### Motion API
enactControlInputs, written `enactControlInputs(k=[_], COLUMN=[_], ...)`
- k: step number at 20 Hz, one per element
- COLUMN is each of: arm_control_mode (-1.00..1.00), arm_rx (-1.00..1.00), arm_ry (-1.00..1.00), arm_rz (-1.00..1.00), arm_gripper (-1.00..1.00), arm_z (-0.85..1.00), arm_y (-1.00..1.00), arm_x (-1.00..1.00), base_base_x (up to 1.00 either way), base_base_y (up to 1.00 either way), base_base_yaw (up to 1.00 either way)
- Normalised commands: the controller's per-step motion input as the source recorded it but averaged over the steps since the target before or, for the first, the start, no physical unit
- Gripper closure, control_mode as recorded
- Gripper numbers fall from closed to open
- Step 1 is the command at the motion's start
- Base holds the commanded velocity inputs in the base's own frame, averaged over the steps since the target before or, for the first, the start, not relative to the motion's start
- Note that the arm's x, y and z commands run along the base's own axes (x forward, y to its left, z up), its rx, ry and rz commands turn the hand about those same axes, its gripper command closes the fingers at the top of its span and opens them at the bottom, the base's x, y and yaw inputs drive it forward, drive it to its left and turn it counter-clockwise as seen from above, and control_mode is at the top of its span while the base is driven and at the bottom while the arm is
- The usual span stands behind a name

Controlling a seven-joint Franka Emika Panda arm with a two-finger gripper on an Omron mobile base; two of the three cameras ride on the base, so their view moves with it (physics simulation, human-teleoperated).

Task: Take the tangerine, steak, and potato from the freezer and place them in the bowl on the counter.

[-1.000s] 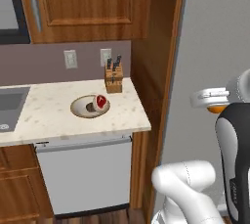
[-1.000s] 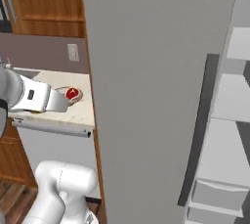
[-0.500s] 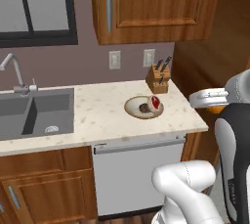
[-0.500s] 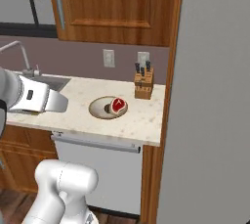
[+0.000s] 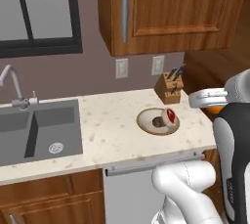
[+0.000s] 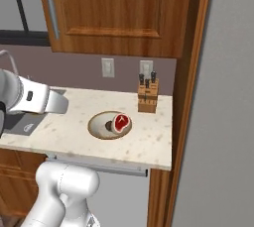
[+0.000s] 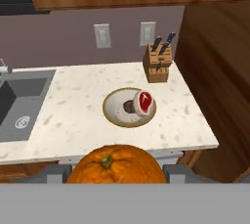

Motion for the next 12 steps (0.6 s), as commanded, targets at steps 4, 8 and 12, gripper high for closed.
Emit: enactControlInputs(k=[4, 8, 12], arm_control_mode=[1.0, -1.0, -1.0], arm_rx=[0.0, 0.0, 0.0], arm_ry=[0.0, 0.0, 0.05], arm_rz=[0.0, 0.0, 0.0], arm_gripper=[1.0, 1.0, 1.0], arm_z=[0.0, -0.03, -0.3], arm_y=[0.0, 0.0, 0.0], arm_x=[0.0, 0.12, 0.51], base_base_x=[0.58, 0.33, 0.0], base_base_y=[0.0, 0.0, 0.0], base_base_yaw=[-0.02, 0.0, 0.0])
